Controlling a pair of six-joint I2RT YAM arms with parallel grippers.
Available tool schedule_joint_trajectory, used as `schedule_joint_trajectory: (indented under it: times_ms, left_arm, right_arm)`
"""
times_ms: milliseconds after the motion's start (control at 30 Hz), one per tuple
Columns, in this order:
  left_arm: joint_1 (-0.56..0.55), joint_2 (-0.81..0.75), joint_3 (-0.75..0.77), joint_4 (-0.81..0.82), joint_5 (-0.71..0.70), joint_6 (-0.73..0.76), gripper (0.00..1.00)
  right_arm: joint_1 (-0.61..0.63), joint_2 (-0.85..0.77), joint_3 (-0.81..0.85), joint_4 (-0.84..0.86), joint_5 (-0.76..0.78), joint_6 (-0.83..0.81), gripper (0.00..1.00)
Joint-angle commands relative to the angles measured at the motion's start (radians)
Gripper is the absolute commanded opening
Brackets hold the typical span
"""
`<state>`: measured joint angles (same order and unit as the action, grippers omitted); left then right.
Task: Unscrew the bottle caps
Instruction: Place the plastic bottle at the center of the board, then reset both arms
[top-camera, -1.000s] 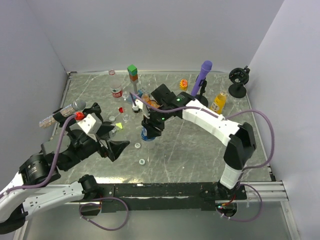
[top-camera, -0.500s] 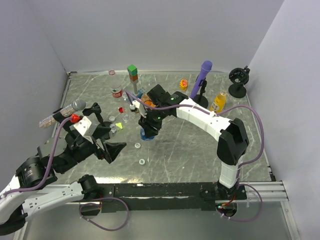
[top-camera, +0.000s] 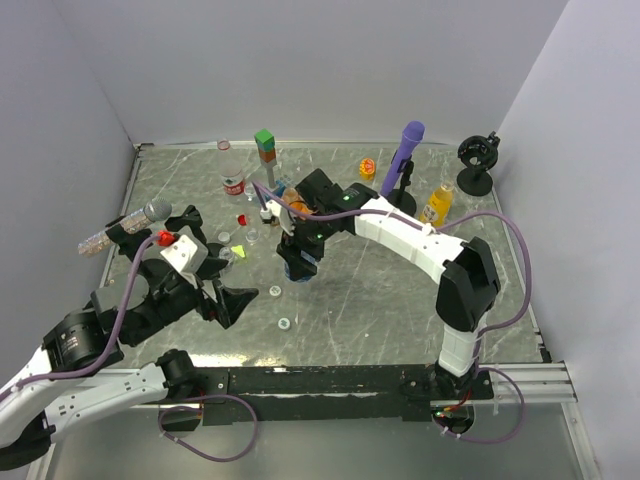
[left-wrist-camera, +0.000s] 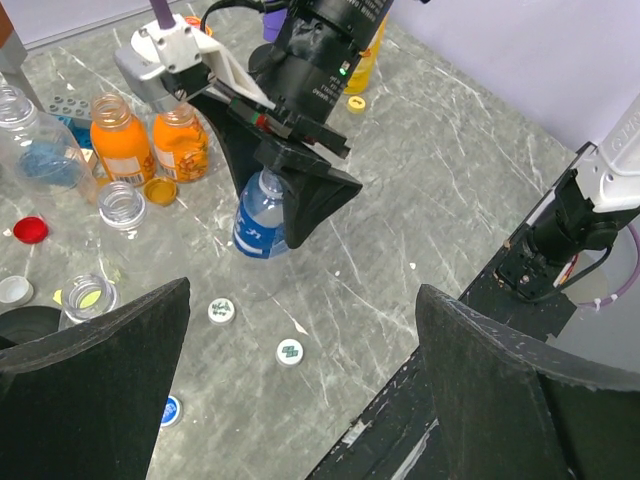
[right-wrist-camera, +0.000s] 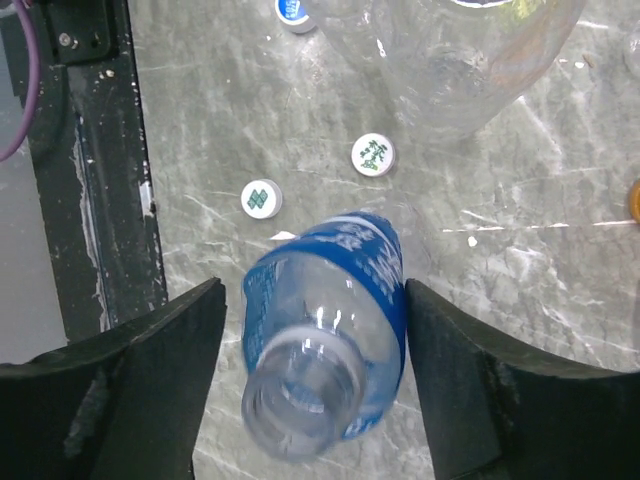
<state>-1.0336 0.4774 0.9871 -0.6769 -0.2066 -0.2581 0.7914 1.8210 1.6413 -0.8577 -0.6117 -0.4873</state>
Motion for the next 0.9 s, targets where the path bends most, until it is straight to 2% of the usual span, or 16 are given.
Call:
schedule_joint_trajectory:
  times_ms: [0,33,67,367,533,633,767,867]
  left_arm:
    - [0.003,0.024,0.002,0.046,0.016,-0.018,0.97]
    - [0.003,0.029,0.004,0.049,0.016,-0.018,0.97]
    - [0.003,0.030,0.004,0.053,0.021,-0.017,0.97]
    - [0.003,0.063,0.011,0.092,0.045,-0.020,0.97]
    - [0.003,0.070,0.027,0.148,0.014,-0.055,0.97]
    - [0.003,0.085,0.038,0.206,-0.060,-0.076,0.97]
    - [0.004,0.191,0.103,0.238,-0.105,-0.055,0.97]
    - [0.038,0.323,0.208,0.227,-0.128,-0.032,0.97]
  right_arm:
    - [-0.006,-0.092,-0.005,0.002,-0.014,0.007,0.81]
    - [-0.006,-0.104,-0.003,0.000,-0.013,0.006,0.88]
    - [-0.006,-0.118,-0.001,-0.001,-0.011,0.001,0.99]
    - [-0.052,-0.232,0.034,-0.037,-0.031,-0.016,0.99]
    - [-0.115,-0.377,-0.007,-0.031,-0.085,-0.033,0.99]
    - [-0.210,-0.507,-0.086,0.021,-0.117,0.009,0.99]
    - [-0.447,-0.701,-0.211,0.091,-0.236,0.114,0.99]
    - [-0.529,-0.823,-0.283,0.111,-0.142,0.136,0.99]
